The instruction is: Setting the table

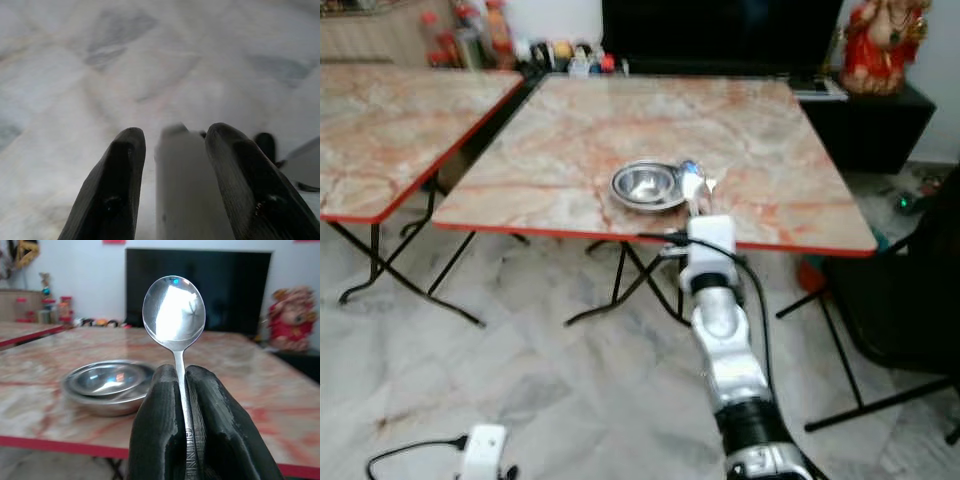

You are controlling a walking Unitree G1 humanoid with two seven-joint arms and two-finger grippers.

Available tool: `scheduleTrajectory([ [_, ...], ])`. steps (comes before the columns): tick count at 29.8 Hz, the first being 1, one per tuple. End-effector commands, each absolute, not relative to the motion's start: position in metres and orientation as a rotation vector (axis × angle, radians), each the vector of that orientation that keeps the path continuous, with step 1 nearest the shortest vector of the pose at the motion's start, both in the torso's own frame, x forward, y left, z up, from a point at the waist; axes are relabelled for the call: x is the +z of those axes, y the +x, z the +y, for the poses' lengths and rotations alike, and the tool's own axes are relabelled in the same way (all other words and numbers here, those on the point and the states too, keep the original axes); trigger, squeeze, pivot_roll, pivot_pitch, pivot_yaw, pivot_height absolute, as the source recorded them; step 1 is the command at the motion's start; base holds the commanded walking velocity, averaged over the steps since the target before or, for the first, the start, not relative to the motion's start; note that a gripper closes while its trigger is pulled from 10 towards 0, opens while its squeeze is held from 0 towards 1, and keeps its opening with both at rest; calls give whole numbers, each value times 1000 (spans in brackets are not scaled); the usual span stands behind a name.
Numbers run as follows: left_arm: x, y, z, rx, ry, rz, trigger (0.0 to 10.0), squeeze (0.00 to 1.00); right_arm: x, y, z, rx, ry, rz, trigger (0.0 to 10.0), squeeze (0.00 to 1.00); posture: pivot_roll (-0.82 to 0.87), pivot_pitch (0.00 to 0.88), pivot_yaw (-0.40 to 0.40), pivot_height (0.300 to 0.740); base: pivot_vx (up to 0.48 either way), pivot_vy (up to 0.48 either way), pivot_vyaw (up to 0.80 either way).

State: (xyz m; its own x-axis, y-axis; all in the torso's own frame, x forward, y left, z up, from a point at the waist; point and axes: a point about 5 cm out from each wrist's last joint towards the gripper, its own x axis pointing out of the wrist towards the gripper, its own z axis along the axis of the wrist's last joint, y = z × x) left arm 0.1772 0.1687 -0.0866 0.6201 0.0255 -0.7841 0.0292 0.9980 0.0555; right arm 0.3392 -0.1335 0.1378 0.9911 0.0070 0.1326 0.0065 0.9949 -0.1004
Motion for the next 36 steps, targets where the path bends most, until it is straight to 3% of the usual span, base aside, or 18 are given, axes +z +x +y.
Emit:
scheduleTrajectory([
  [1,-86,177,178,24,87,904,10000,0,143,341,-123,26,-88,-149,10000,0,-53,0,-11,701,0,0,0],
  [16,-85,178,178,27,68,886,10000,0,141,340,-120,33,-82,-145,10000,0,-56,0,-8,701,0,0,0],
  [28,-85,178,179,34,63,886,10000,0,140,341,-117,33,-69,-129,10000,0,-49,0,-12,701,311,0,0],
  [36,-85,179,179,35,62,886,10000,0,143,341,-113,62,-71,-156,10000,0,-49,0,-15,701,321,0,-394],
])
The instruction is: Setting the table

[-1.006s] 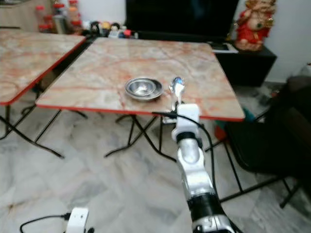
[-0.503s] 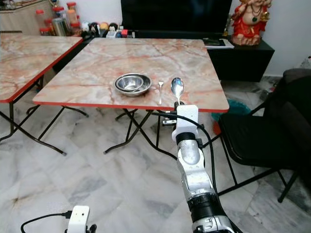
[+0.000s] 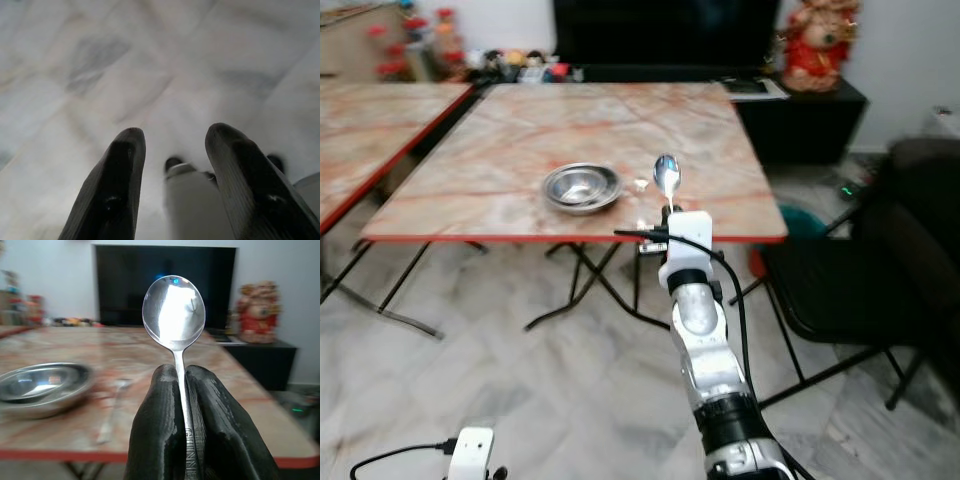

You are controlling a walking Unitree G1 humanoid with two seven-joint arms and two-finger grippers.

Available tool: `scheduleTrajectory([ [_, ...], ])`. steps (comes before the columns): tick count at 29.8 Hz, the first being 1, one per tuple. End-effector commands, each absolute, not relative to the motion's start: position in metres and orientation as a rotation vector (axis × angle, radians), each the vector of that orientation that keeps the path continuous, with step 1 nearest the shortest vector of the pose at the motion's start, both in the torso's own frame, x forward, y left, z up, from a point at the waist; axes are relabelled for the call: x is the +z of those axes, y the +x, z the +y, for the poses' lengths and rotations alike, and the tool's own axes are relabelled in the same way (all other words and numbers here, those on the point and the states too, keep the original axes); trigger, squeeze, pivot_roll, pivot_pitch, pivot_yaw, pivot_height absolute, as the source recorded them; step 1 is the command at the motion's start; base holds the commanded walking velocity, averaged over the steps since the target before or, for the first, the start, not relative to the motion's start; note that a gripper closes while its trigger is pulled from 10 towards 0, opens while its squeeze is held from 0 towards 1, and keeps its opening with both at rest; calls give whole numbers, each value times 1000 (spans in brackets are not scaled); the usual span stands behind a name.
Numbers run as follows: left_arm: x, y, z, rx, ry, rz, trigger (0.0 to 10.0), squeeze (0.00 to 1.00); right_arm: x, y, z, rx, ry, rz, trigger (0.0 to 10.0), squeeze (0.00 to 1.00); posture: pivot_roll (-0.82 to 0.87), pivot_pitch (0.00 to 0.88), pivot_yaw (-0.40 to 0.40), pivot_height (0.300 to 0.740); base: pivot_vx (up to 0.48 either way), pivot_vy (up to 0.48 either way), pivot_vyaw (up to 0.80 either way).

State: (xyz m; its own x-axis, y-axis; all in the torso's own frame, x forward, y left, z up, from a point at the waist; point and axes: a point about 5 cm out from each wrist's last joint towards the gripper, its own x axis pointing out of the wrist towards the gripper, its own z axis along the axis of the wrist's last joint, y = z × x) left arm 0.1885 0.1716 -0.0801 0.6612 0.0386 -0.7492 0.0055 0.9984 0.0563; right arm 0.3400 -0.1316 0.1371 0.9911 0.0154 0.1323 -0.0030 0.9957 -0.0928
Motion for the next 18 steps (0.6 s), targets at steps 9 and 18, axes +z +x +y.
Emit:
scheduleTrajectory([
  [9,-85,179,178,32,63,886,10000,0,142,340,-110,71,-65,-154,10000,0,-43,0,-14,701,320,0,0],
  [18,-84,179,179,35,64,885,10000,0,144,341,-110,71,-59,-162,10000,0,-42,0,-15,701,323,0,0],
])
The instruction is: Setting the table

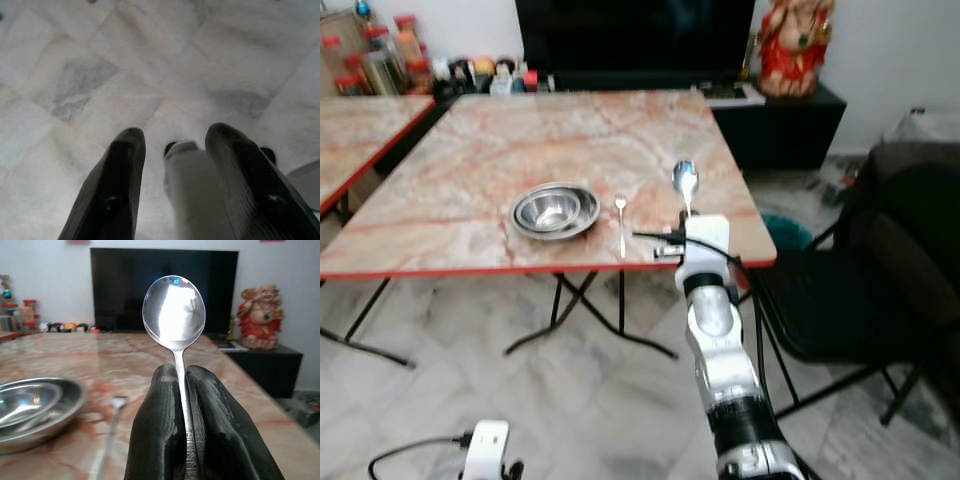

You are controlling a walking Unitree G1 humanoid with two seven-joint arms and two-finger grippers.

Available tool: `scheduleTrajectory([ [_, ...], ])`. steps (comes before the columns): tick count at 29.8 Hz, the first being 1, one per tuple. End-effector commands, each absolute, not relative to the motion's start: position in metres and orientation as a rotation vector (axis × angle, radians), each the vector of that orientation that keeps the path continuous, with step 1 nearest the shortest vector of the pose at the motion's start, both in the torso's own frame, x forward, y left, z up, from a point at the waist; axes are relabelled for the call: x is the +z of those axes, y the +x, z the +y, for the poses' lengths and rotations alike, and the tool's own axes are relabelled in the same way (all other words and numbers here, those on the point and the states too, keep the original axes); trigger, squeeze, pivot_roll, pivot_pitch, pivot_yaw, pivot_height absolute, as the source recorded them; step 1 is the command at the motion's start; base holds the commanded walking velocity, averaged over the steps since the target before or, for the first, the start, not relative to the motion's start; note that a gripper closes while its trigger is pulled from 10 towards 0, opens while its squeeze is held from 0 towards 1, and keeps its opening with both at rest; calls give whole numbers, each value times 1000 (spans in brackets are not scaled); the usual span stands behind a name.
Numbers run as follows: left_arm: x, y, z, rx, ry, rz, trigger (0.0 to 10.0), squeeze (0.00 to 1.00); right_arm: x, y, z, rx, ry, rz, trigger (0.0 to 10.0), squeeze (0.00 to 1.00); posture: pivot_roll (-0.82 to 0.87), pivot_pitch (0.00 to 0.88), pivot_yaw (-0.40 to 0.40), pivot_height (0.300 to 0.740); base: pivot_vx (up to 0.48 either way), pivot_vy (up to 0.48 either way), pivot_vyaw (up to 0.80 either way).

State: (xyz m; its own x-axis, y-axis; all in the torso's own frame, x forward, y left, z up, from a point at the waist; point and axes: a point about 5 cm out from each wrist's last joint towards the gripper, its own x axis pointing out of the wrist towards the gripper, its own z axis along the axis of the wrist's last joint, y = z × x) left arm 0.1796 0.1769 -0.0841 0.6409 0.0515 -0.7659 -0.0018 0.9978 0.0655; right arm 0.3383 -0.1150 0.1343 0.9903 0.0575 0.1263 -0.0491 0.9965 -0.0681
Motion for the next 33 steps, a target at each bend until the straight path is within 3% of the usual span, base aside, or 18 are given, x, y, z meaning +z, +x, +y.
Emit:
scheduleTrajectory([
  [1,-84,180,179,35,63,885,10000,0,144,341,-110,71,-59,-161,10000,0,-42,0,-15,701,326,0,0],
  [33,-85,179,180,49,55,889,10000,0,145,342,-109,78,-60,-159,10000,0,-47,0,-21,701,326,0,0],
])
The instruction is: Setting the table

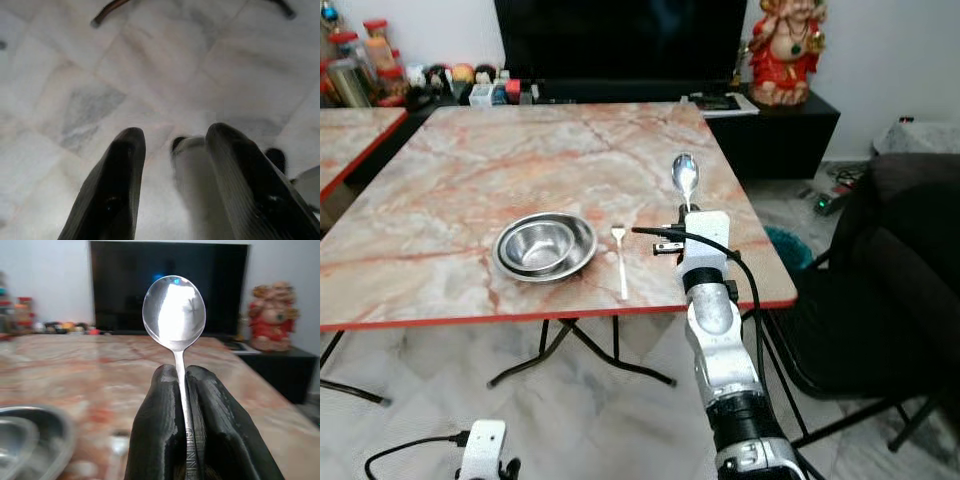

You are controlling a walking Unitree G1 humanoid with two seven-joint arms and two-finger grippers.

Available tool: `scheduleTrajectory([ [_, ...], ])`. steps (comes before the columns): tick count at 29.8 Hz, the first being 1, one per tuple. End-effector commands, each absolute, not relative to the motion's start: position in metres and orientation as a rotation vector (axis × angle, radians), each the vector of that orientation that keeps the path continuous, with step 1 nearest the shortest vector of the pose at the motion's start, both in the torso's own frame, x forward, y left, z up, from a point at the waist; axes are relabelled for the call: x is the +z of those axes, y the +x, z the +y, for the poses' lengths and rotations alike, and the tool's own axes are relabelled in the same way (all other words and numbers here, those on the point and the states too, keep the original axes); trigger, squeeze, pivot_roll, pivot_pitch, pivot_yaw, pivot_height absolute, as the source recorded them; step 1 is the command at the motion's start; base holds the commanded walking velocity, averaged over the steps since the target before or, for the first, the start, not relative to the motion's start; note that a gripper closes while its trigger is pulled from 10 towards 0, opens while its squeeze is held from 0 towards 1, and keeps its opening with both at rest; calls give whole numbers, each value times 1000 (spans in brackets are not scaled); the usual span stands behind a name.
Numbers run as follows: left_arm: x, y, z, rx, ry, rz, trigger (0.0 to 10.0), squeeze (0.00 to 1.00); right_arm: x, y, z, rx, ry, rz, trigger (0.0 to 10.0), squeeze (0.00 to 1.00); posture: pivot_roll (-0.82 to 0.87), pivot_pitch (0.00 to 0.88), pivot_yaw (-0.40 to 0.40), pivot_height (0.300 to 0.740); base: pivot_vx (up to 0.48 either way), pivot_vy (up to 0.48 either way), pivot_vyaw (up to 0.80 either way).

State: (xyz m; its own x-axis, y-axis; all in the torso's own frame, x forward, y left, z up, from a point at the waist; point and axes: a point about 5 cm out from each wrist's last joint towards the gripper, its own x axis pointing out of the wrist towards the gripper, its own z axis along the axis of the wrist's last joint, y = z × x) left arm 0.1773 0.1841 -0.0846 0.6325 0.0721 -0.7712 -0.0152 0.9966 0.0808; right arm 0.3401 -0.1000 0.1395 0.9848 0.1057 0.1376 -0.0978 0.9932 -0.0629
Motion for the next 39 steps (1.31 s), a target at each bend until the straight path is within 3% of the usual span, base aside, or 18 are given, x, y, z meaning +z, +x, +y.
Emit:
scheduleTrajectory([
  [1,-85,179,180,49,55,889,10000,0,145,342,-109,78,-61,-159,10000,0,-47,0,-21,701,326,0,0],
  [19,-85,179,180,46,62,888,10000,0,132,341,-118,62,-99,-105,10000,0,-46,0,-18,701,317,0,0],
  [39,-86,175,182,52,65,899,10000,0,99,340,-118,68,-92,96,10000,0,-32,0,-21,701,0,0,0],
])
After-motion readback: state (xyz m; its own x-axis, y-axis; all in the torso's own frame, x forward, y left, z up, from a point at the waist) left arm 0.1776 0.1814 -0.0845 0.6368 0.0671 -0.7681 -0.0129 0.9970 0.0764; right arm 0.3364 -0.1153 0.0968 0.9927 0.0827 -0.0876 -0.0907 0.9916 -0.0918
